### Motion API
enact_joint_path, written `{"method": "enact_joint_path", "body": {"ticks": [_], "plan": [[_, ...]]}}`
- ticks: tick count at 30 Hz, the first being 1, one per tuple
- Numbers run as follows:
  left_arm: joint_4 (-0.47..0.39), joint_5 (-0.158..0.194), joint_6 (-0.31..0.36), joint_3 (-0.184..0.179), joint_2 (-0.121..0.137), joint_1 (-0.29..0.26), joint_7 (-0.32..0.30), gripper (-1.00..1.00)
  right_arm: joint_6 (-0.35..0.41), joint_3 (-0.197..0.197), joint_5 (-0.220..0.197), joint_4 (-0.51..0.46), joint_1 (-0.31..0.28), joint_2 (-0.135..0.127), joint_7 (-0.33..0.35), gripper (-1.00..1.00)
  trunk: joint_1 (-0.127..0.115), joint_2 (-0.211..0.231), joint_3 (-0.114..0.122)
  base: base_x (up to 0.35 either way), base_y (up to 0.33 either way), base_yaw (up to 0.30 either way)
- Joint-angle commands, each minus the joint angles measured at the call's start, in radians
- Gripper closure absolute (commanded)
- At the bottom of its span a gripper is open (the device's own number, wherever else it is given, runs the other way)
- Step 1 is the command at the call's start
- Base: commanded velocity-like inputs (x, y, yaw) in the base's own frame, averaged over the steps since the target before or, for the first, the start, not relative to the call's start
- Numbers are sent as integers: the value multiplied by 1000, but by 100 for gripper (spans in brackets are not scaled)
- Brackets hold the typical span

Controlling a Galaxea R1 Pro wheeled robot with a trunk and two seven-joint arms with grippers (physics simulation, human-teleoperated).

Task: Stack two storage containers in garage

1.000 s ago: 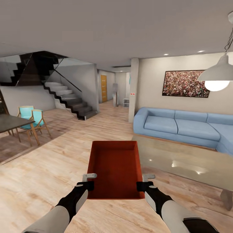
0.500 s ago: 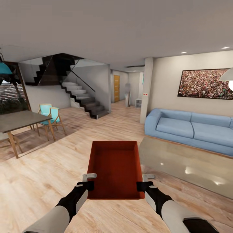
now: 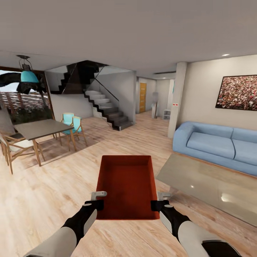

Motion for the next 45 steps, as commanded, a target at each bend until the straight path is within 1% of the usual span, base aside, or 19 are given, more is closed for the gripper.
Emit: {"method": "enact_joint_path", "body": {"ticks": [1,24,34,45], "plan": [[-13,8,3,-7,-1,0,4,100,3,8,-12,3,1,4,3,100,0,-1,-1,0,-93,268],[-13,8,3,-7,-1,0,5,100,3,8,-12,3,1,4,3,100,0,-1,-1,0,-90,265],[-12,8,3,-7,0,0,4,100,2,8,-12,3,1,4,2,100,0,-1,-1,20,-52,40],[-11,8,3,-7,4,0,4,100,6,8,-12,3,1,5,3,100,0,-1,-1,294,-1,0]]}}
